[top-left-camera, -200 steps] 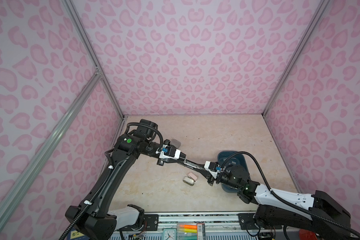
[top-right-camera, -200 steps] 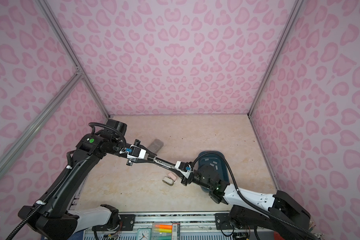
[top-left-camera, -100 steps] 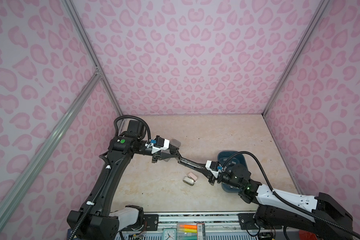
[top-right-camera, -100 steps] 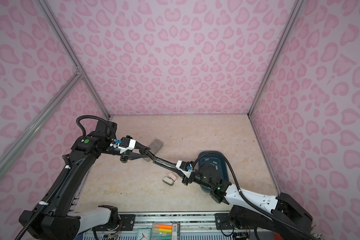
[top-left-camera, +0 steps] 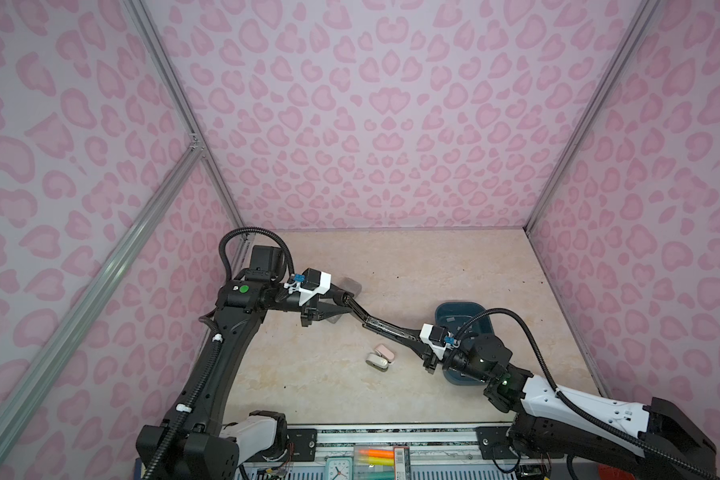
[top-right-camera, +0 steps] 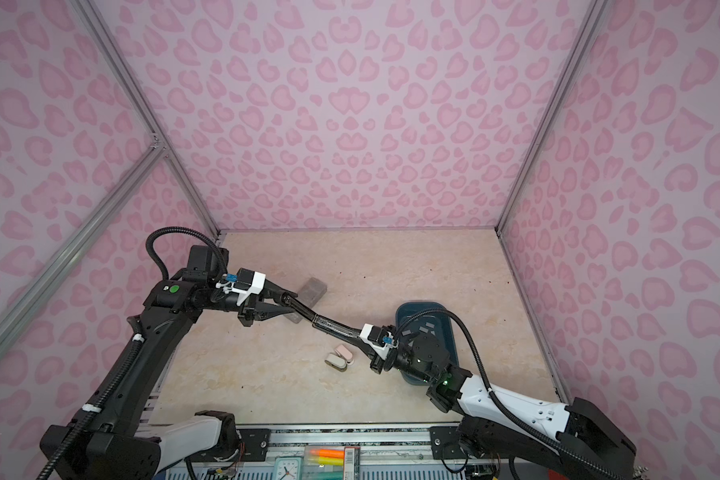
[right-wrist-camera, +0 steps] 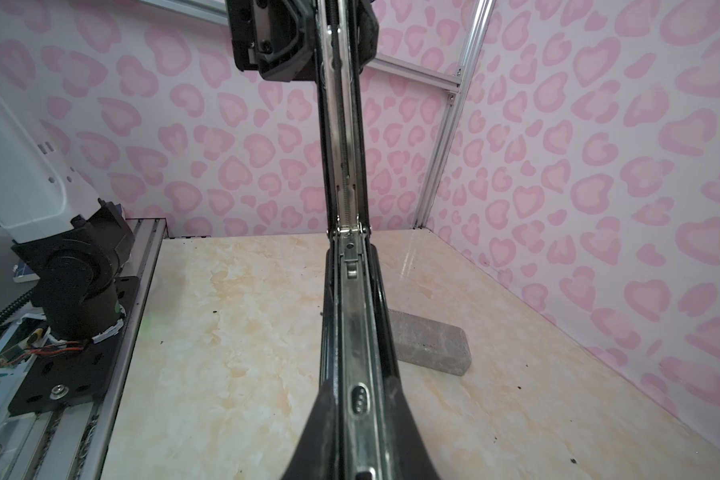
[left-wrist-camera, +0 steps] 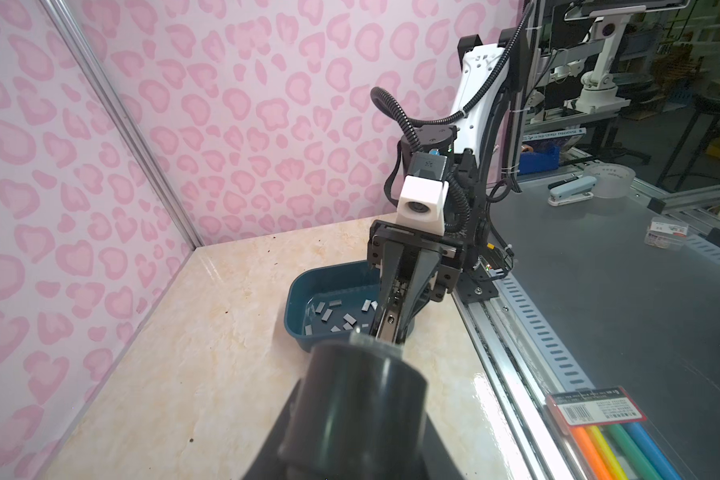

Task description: Load the staples into the stapler

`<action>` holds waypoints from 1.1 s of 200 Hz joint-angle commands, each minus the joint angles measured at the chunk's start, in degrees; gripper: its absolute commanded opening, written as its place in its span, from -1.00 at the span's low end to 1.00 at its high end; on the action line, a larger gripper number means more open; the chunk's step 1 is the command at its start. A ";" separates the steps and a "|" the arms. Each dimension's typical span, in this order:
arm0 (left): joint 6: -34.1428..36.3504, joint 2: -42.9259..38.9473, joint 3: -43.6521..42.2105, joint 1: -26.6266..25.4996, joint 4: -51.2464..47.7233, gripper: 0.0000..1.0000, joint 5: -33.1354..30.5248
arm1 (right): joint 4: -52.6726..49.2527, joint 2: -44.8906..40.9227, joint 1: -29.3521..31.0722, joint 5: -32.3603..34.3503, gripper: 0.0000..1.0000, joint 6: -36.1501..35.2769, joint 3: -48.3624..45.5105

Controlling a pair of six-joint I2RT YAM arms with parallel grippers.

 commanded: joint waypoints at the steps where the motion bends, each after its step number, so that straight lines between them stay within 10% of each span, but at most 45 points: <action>1: -1.10 0.31 0.14 1.14 13.71 -0.33 -9.13 | -0.72 -0.27 0.18 -2.74 -1.00 0.02 -0.33; 19: -3.66 0.21 -0.67 1.20 16.28 -0.18 -13.13 | -0.71 -0.35 0.18 -2.39 -1.00 0.03 -0.35; 30: -5.92 -0.21 -2.11 1.12 19.31 1.00 -15.36 | -0.64 -0.44 0.20 -2.04 -1.00 0.09 -0.33; 173: -22.64 -4.26 -8.73 1.25 40.99 0.95 -37.60 | 1.40 -2.00 0.15 17.07 -1.00 5.94 -1.40; 220: -57.71 -3.53 1.09 1.24 48.18 0.95 -51.88 | -5.05 -1.29 0.17 27.23 -1.00 11.94 2.33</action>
